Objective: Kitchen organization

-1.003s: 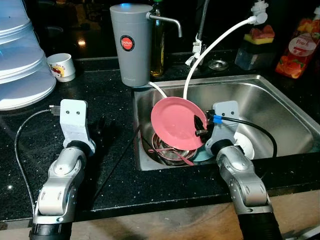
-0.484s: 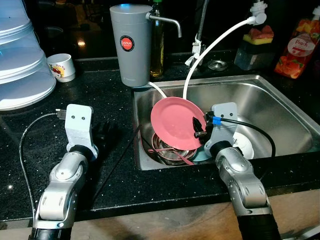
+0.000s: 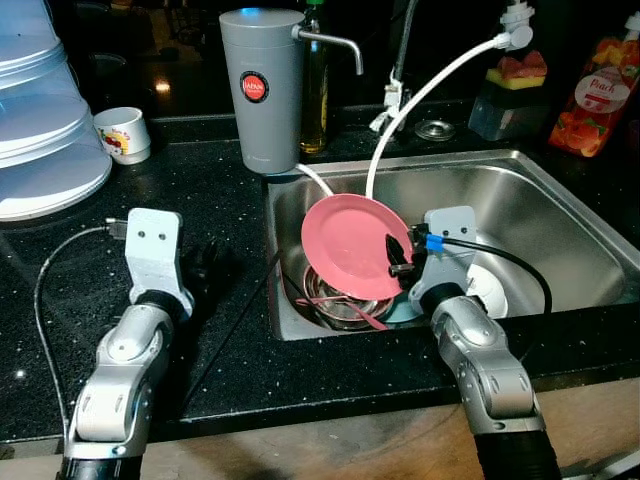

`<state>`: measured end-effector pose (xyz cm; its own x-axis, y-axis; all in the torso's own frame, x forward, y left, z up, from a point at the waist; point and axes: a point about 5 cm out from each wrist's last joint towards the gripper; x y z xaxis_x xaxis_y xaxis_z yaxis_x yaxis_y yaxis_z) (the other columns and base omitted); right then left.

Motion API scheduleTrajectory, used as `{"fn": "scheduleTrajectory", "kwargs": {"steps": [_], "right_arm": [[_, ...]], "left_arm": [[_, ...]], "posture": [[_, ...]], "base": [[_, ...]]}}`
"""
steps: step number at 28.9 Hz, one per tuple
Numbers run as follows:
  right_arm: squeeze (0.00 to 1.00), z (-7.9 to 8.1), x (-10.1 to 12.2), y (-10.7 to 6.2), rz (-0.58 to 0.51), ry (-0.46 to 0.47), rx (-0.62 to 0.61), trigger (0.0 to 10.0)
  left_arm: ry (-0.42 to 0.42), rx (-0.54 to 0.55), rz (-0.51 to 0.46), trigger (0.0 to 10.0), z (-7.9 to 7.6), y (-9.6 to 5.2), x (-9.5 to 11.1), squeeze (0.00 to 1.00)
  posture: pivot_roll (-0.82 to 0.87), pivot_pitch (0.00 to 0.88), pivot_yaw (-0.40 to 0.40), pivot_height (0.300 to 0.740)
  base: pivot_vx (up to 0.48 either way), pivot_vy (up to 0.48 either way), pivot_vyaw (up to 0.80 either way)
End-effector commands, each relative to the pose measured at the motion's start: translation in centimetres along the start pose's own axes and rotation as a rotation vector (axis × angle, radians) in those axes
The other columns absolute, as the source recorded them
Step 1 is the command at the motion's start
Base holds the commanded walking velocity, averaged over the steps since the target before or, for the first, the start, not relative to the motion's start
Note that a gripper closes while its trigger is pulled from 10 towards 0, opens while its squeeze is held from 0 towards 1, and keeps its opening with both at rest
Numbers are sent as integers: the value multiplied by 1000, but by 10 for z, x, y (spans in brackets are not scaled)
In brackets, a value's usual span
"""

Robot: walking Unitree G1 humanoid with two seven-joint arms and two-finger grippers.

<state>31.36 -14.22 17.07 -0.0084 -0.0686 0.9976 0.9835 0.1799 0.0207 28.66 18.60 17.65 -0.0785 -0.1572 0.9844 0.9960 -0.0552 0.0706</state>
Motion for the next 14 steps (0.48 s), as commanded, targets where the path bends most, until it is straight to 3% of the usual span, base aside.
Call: {"fn": "scheduleTrajectory", "kwargs": {"steps": [1, 9, 14], "right_arm": [[0, 2, 2, 1, -11, 15, 4, 10000], [0, 2, 7, 5, -38, 12, 8, 10000], [0, 2, 7, 1, -35, 15, 9, 10000]], "left_arm": [[4, 16, -45, 10000, 4, 1, 8, 0], [23, 27, -65, 10000, 7, 6, 12, 0], [16, 39, -57, 10000, 6, 0, 8, 0]], "posture": [[21, 0, 9, 740], [22, 0, 11, 740], [23, 13, 0, 740]], "base": [[0, 0, 0], [0, 0, 0], [0, 0, 0]]}}
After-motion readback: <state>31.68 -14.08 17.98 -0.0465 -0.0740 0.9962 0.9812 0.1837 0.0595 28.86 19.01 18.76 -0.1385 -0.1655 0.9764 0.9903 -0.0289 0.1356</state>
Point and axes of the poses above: a point about 5 cm out from each wrist's last joint towards the gripper, its own y axis pointing out of the wrist towards the gripper, its own x axis along the axis of the wrist's last joint, z = x × y, and after that the axes turned 6 degrees about y, right-handed
